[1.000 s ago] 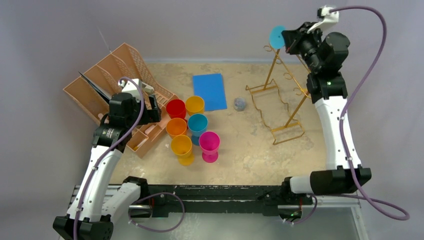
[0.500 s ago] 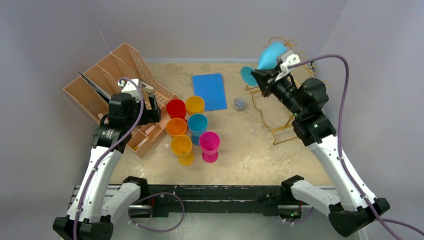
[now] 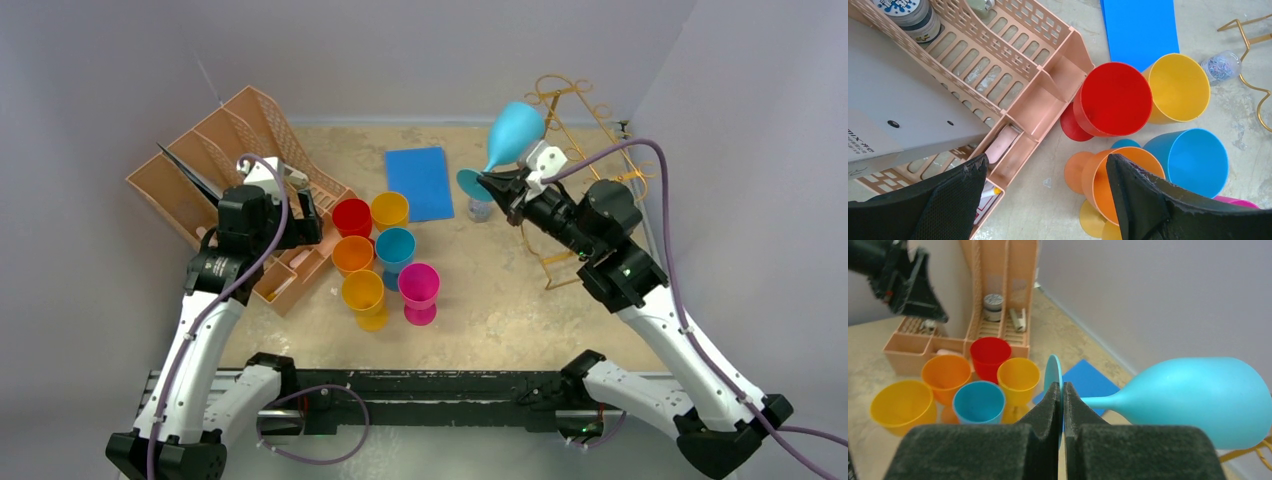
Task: Take the wine glass off the wine glass rack
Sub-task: Place the wine glass at the center of the board.
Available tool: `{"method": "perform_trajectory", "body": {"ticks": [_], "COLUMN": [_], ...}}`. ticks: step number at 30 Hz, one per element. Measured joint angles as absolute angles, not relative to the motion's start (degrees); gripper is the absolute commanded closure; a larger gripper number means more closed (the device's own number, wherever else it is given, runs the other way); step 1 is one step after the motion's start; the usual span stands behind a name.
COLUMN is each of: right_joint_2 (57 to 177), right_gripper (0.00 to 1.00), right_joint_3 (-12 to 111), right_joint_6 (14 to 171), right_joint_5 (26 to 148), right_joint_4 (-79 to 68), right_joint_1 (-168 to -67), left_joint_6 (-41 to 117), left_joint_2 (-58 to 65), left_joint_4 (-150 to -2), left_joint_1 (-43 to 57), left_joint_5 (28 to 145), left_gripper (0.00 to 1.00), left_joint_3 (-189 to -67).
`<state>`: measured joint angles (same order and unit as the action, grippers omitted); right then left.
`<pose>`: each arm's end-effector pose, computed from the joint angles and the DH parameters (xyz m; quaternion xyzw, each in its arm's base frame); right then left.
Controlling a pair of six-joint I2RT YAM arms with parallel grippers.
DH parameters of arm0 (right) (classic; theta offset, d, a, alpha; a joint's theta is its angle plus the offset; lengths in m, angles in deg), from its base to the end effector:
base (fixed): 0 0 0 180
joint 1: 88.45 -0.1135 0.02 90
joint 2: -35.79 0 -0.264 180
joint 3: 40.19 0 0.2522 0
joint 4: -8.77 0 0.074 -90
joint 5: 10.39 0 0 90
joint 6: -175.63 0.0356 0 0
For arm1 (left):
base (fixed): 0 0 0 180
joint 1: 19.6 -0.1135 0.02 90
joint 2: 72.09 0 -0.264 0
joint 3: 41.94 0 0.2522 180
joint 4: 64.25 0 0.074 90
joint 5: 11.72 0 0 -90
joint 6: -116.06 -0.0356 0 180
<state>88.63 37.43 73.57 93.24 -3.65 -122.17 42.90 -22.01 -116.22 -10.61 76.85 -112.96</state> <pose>0.1580 0.1156 0.4528 -0.3273 0.5375 0.2184 0.7459 0.1780 -0.0273 0.3496 -0.0657 0.8680 -0.0994 0.4821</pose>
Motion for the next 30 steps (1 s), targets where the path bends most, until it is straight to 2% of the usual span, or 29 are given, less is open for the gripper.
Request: {"method": "perform_trajectory", "body": {"ticks": [8,11,18,22,25,30], "right_joint_2": [88.5,88.5,88.1,86.6,86.1,86.1], "right_gripper": [1.0,1.0,1.0,1.0,1.0,1.0], "right_joint_3": [37.5,37.5,37.2,34.9,33.5,33.0], "right_joint_6": [73.0,73.5,77.2,81.9,85.2,89.8], "right_joint_5": [95.0,95.7,96.6,98.9,99.9,100.2], "right_joint_4": [-9.5,-11.5,-14.4,-14.1,-14.1,-15.9], "right_joint_1": [-128.7,-131.3,-134.6,-134.9,-135.1,-135.1], "left_joint_6": [42.3,41.9,45.1,47.0,47.0,45.3], "left_joint_2": [-22.9,-24.1,-25.9,-24.5,-22.6,-20.4], "left_joint_4": [-114.0,-111.7,-102.3,-99.5,-98.7,-99.1], "left_joint_1": [-10.6,-10.6,-9.8,-3.0,5.6,14.5], "left_joint_5": [81.5,88.3,112.2,118.8,119.2,119.1], "left_gripper": [0.17,0.2,0.21,0.24,0.26,0.28], "left_joint_3": [-111.2,-110.0,-109.8,-112.4,-114.2,-114.8]}}
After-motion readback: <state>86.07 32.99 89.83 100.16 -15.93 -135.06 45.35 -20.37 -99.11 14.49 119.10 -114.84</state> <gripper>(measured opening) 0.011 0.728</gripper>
